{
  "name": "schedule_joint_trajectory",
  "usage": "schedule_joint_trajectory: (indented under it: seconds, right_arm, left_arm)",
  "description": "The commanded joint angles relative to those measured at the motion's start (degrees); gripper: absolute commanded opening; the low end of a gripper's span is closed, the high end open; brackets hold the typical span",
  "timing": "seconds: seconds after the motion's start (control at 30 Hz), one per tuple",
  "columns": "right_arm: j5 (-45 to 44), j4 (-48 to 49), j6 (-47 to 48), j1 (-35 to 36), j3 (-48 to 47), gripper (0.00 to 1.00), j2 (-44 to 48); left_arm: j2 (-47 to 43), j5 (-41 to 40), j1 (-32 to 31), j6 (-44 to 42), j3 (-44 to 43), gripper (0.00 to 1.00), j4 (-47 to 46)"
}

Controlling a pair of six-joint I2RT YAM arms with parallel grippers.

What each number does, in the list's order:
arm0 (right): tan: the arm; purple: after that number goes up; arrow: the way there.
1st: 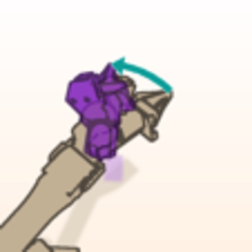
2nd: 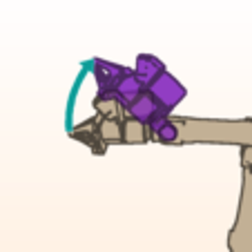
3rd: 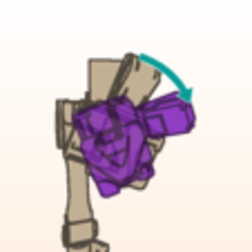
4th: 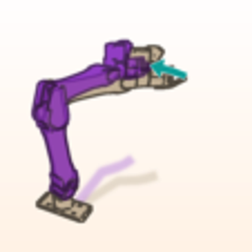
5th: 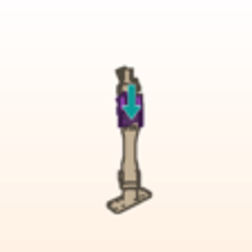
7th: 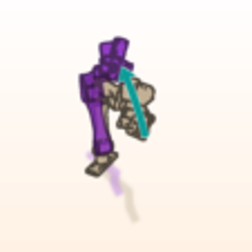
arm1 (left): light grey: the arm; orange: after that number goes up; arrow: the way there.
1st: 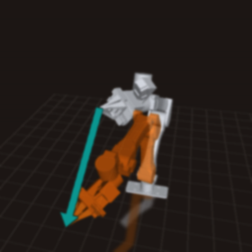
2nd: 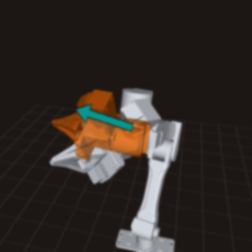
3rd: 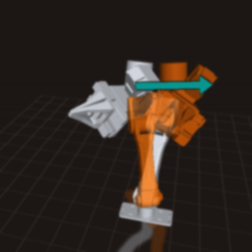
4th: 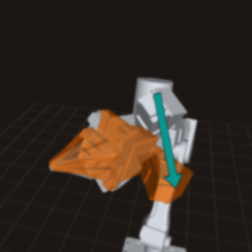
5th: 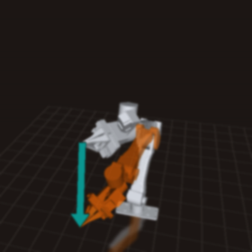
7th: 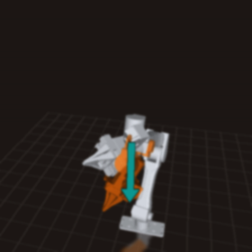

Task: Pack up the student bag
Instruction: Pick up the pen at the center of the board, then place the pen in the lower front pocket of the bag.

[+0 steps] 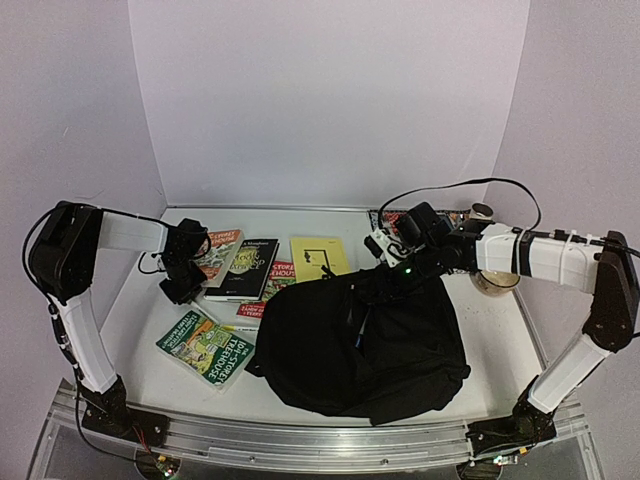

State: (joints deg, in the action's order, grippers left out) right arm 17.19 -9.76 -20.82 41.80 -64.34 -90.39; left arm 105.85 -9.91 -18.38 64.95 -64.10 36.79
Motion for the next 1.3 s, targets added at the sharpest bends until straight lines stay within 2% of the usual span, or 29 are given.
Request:
schedule_joint_trajectory:
  seconds: [0.0,0.23,0.4,0.57,0.87,1.1,1.27]
  right_arm:
    - [1.23,0.79,0.60,0.65,0.35,0.00,2.94]
    - [0.81,0.79,0.51,0.65,0.25,0.00,3.11]
    - [0.75,0.90,0.35,0.65,-0.11,0.00,3.08]
    - [0.75,0.88,0.10,0.65,-0.70,0.00,3.00]
    - [0.99,1.40,-0.84,0.65,-1.05,0.00,3.45]
    - [1.68,2.12,-1.52,0.65,-1.69,0.00,2.86]
    - [1.94,2.67,-2.11,0.65,-1.77,0.00,3.00]
  left_arm:
    - [-5.36,2.37,-0.27,0.27,-1.81,0.00,-3.29]
    - [-13.29,2.27,-0.30,0.30,-1.65,0.00,-4.09]
    - [-18.23,6.07,-1.57,-1.28,0.50,0.00,-7.80]
    - [-21.90,9.07,-7.64,-0.91,3.70,0.00,-14.82]
    - [-26.24,6.94,-18.69,2.69,6.35,0.00,-24.22]
    - [-22.38,4.61,-26.30,5.51,5.20,0.00,-30.54]
    - [-19.16,-0.91,-31.53,6.50,3.30,0.00,-33.49]
